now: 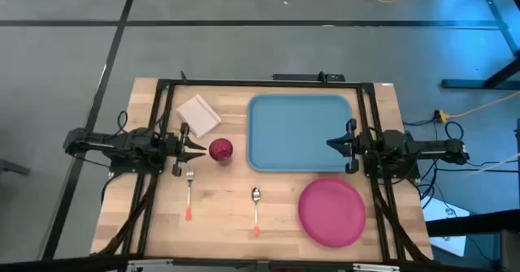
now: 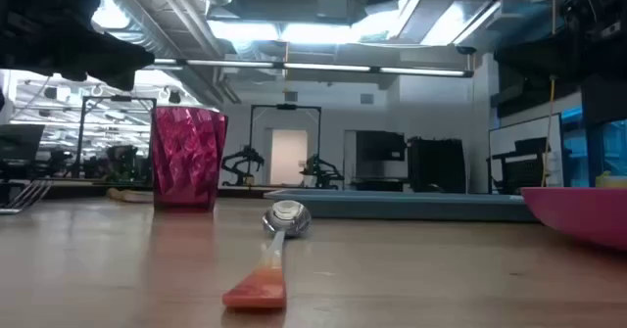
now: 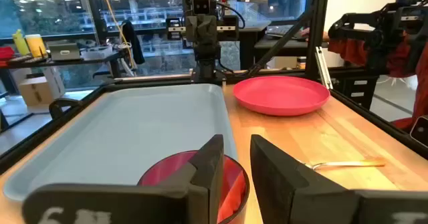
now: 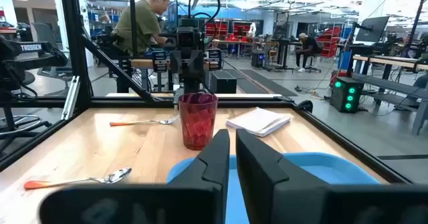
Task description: Pick and place plate/cup/fork/spoon on tray
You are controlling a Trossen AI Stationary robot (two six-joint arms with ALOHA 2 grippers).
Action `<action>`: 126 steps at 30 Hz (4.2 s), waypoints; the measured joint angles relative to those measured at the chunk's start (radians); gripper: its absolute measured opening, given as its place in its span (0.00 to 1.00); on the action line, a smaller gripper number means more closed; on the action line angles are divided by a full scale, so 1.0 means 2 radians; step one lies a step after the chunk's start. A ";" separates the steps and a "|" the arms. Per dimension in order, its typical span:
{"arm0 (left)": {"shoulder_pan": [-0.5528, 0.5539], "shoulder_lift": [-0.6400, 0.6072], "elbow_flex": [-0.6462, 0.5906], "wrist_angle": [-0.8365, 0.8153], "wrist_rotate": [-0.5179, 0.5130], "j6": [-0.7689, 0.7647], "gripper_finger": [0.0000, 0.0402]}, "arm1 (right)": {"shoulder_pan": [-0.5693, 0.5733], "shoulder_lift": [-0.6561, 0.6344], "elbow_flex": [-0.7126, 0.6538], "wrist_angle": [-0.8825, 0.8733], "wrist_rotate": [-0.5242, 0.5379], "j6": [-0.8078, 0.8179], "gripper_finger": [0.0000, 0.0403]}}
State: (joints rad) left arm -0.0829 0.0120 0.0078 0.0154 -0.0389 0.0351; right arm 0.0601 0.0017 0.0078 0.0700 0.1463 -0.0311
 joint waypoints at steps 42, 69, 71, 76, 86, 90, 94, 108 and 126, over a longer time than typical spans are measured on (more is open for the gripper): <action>0.000 0.000 0.000 0.000 0.000 0.039 0.17 | 0.000 0.000 0.000 0.006 0.000 0.000 0.08; 0.000 0.149 0.305 -0.120 -0.165 -0.218 0.13 | -0.002 0.000 0.000 0.120 0.009 -0.114 0.08; 0.000 0.206 0.361 -0.206 -0.153 -0.257 0.12 | -0.002 0.000 0.000 0.120 0.009 -0.106 0.08; -0.001 0.317 0.450 -0.401 -0.025 -0.379 0.12 | -0.002 0.000 0.000 0.119 0.009 -0.122 0.08; -0.026 0.428 0.468 -0.561 0.155 -0.644 0.12 | -0.002 0.000 0.000 0.116 0.009 -0.101 0.08; -0.066 0.445 0.468 -0.572 0.190 -0.686 0.12 | -0.002 0.000 0.000 0.115 0.010 -0.069 0.08; -0.130 0.443 0.468 -0.518 0.174 -0.731 0.12 | -0.002 0.000 0.000 0.115 0.009 -0.031 0.08; -0.409 0.485 0.468 -0.444 -0.048 -1.009 0.12 | -0.002 0.000 0.000 0.112 0.010 -0.013 0.08; -0.493 0.657 0.468 -0.483 -0.111 -1.175 0.12 | -0.002 0.000 0.000 0.100 0.010 0.028 0.08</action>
State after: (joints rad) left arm -1.0694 1.3268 0.9447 -0.9511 -0.2609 -2.3141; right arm 0.0551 0.0025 0.0082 0.2706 0.1653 0.0246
